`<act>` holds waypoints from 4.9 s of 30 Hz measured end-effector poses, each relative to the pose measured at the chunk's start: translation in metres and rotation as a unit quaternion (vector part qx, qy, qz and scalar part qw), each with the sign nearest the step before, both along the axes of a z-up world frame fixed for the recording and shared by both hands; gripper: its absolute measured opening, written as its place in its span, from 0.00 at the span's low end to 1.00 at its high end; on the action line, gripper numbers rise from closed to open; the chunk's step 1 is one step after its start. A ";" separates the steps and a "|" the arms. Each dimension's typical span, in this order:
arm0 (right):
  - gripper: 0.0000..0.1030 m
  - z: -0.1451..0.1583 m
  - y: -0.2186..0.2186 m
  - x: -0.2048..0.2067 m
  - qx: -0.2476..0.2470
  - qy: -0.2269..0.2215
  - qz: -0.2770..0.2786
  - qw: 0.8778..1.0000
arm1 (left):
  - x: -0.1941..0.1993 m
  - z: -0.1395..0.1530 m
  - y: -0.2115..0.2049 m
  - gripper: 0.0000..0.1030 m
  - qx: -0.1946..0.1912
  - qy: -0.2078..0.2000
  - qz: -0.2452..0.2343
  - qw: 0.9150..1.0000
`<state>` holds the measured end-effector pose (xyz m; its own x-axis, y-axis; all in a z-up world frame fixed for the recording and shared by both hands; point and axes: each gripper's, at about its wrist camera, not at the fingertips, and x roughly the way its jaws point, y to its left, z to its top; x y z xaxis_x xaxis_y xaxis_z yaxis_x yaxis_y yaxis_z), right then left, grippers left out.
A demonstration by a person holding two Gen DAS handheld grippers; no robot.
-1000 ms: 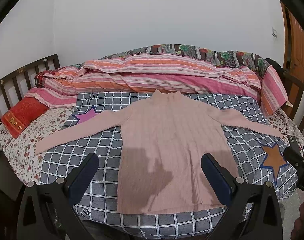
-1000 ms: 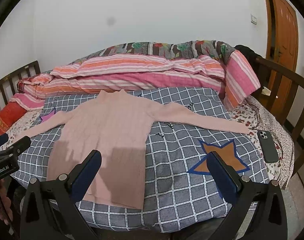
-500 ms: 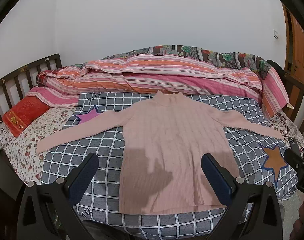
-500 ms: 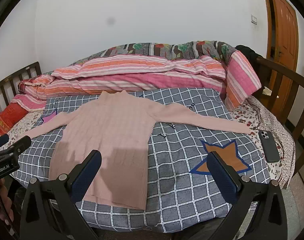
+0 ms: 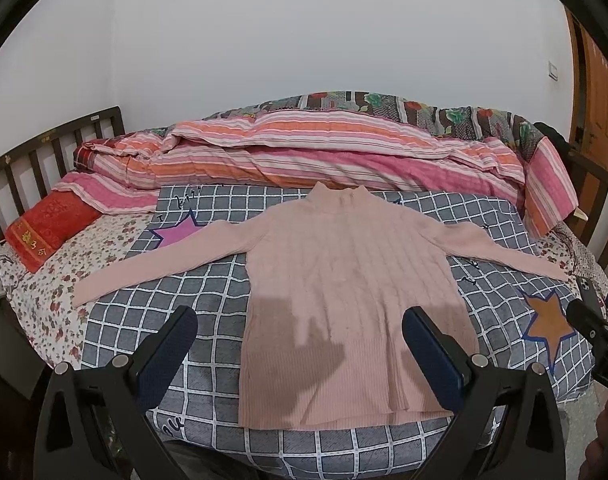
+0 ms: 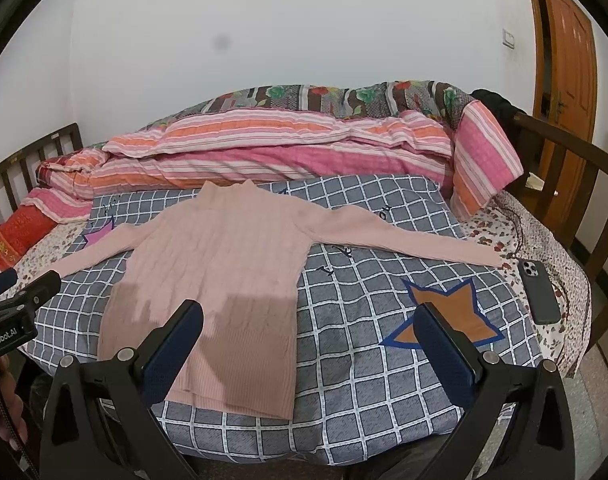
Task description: Fold small clothes
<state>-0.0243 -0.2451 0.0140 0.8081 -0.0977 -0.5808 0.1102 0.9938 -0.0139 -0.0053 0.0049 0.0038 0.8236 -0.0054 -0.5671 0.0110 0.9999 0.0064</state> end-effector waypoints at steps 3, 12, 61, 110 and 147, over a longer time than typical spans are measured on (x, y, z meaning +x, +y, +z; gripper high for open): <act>1.00 -0.001 0.000 0.000 0.000 0.000 0.001 1.000 | -0.001 -0.001 0.000 1.00 0.003 0.000 0.001 1.000; 1.00 -0.002 0.001 -0.004 0.000 -0.005 0.004 1.000 | -0.001 0.000 0.000 1.00 0.006 -0.002 0.001 1.000; 1.00 -0.103 0.009 0.127 -0.033 0.034 0.008 0.999 | 0.146 -0.158 0.272 0.93 -0.169 0.087 0.236 0.953; 0.80 -0.118 -0.106 0.213 0.075 0.006 0.010 0.997 | 0.323 -0.097 -0.093 0.30 -0.024 0.021 -0.086 0.996; 0.38 -0.164 0.004 0.347 0.140 0.174 0.110 0.968 | 0.279 -0.134 0.118 0.72 -0.187 0.033 0.033 0.981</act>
<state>0.3228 -0.2408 -0.1502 0.5414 0.2551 -0.8011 -0.0667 0.9629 0.2615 0.2734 0.1226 -0.1307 0.7906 -0.1720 -0.5877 -0.0656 0.9304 -0.3605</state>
